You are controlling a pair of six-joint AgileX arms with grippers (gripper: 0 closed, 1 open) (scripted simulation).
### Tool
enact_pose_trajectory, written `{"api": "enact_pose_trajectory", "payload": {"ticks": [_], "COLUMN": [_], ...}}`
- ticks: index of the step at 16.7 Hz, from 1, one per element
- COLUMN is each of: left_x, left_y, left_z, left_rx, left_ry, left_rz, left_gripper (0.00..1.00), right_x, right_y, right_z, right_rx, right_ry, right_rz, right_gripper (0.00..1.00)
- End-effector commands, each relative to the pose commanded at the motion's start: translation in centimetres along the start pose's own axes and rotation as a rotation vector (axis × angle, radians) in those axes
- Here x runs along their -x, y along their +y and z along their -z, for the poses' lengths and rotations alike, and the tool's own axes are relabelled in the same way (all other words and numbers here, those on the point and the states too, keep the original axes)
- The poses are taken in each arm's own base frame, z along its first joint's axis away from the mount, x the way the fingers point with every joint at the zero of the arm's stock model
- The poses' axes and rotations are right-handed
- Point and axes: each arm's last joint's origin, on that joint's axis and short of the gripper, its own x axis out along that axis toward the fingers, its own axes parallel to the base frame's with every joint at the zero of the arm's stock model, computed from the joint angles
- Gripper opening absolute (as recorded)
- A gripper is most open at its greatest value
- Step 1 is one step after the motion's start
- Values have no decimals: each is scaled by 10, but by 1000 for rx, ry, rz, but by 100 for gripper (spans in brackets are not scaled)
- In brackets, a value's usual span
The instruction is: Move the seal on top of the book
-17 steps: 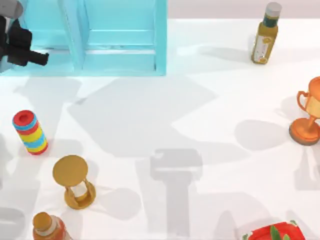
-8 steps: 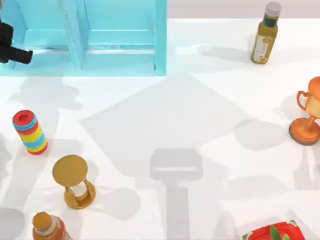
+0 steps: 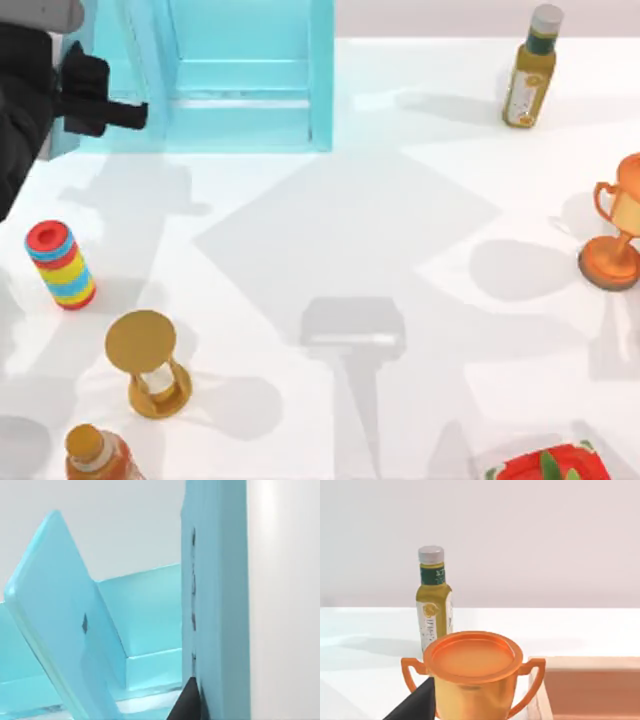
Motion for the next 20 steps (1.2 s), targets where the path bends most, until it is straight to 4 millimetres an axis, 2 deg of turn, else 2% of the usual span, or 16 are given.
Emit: {"api": "enact_pose_trajectory", "payload": {"ticks": [3, 6, 10, 13, 16, 20], "left_x": [-15, -21, -14, 0, 16, 30], "left_y": [-51, -113, -198, -251, -291, -325], "left_z": [2, 5, 17, 30, 44, 55], "left_rx": [177, 414, 813, 1115, 1370, 1613], "left_ry": [70, 130, 169, 150, 88, -23], "left_rz": [25, 21, -40, -112, -173, -215], "left_gripper": [0, 0, 0, 0, 0, 0], "right_x": [0, 0, 0, 0, 0, 0], "right_y": [0, 0, 0, 0, 0, 0], "right_z": [0, 0, 0, 0, 0, 0], "right_rx": [0, 0, 0, 0, 0, 0], "right_ry": [0, 0, 0, 0, 0, 0], "right_rz": [0, 0, 0, 0, 0, 0], "right_gripper": [100, 100, 100, 100, 100, 100]}}
